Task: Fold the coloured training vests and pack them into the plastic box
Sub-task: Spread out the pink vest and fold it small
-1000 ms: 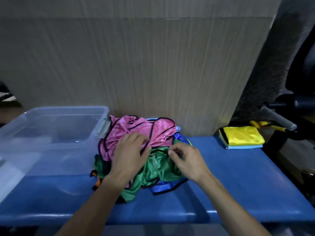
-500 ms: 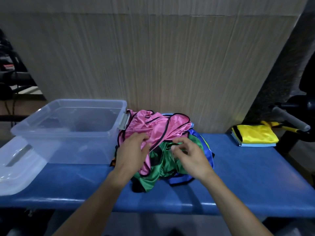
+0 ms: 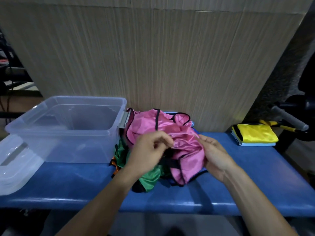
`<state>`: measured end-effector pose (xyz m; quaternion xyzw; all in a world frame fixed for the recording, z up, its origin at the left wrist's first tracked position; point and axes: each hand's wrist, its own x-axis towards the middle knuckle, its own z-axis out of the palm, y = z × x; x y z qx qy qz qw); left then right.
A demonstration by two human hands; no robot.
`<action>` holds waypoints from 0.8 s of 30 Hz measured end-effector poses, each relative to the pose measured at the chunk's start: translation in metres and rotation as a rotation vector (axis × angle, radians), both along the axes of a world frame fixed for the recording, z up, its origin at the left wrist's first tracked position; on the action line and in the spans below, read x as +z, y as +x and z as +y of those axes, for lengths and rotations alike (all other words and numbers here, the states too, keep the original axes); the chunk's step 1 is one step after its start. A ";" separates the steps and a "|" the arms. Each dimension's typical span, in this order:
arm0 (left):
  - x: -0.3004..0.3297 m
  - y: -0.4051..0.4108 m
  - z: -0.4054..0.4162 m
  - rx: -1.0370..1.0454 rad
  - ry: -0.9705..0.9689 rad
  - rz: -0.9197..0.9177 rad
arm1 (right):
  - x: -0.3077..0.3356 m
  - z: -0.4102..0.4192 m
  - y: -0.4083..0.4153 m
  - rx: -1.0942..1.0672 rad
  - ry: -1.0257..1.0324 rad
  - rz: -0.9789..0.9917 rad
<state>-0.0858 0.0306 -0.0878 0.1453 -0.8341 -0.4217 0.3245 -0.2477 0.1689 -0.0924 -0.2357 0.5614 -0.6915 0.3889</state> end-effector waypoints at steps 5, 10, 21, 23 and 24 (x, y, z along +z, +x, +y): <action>-0.016 -0.008 -0.034 0.097 -0.344 -0.190 | 0.017 0.034 -0.023 0.032 0.019 -0.029; -0.022 -0.021 -0.030 0.054 -0.491 -0.256 | 0.026 0.056 -0.043 -0.060 0.068 0.007; -0.019 0.004 -0.048 0.042 -0.588 -0.375 | -0.029 0.069 -0.092 -0.312 0.804 0.802; -0.020 0.010 -0.049 -0.044 -0.528 -0.430 | -0.024 0.052 -0.077 -0.309 0.636 0.855; -0.021 0.012 -0.048 -0.082 -0.512 -0.469 | -0.024 0.044 -0.070 -0.275 0.598 0.895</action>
